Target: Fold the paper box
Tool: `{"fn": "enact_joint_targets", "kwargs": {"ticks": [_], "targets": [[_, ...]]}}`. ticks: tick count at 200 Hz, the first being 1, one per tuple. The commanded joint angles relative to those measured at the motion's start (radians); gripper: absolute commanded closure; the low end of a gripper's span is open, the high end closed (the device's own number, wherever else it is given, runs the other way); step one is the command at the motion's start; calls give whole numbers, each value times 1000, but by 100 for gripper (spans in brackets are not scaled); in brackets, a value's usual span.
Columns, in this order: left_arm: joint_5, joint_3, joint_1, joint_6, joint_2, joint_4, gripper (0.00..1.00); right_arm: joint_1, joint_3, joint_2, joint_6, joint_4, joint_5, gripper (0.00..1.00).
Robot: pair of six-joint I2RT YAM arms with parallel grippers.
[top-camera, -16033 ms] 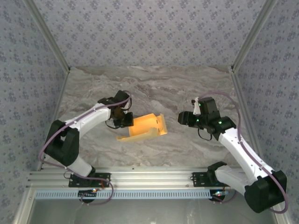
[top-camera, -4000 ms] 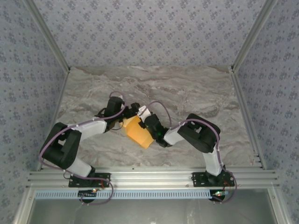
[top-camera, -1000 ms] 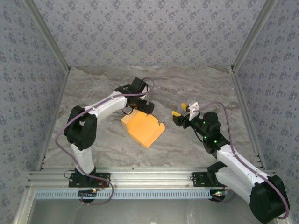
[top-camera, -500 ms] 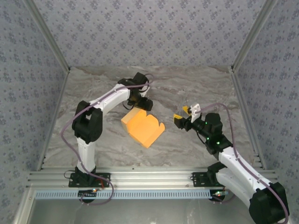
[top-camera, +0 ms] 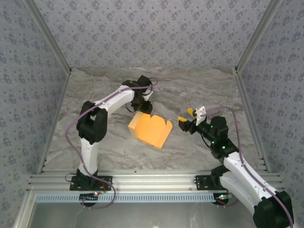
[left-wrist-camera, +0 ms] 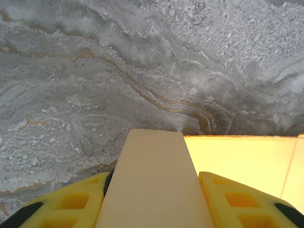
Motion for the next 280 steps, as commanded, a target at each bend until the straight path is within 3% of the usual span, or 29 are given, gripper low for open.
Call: {"fn": "enact_joint_targets", "kwargs": {"ticks": [1,44,58,76,89,101,110,142,169,190,204,214,280], "targets": [[0,30,-2,35,-2,-30,63,-6,-10,-10,4,-15,-14,33],[2,28,-1,75,-44,-33,62,-7,-4,-10,30,-8,19,31],[9,30,-1,93,-67,-43,62,-7,-5,-10,46,22,43,21],[54,22,-1,137,-117,-52,62,-9,16,18,72,35,102,0],[93,4,-1,182,-160,-50,62,-45,83,121,87,-35,62,0],[134,-21,-2,237,-197,-33,62,-115,162,252,25,-92,-196,0],[162,-42,-1,280,-221,-13,61,-128,212,334,-18,-129,-300,0],[249,-96,-1,457,-290,-5,62,-127,306,471,-206,-203,-504,0],[287,-64,2,544,-299,-50,61,-105,449,586,-300,-366,-633,0],[371,-30,2,617,-299,-97,61,-25,540,646,-400,-497,-650,0],[434,-37,1,676,-313,-101,67,11,586,682,-465,-550,-661,0],[477,-44,2,719,-320,-104,72,22,599,704,-469,-542,-668,0],[630,-127,2,841,-405,-54,71,21,596,760,-478,-466,-675,11]]}}
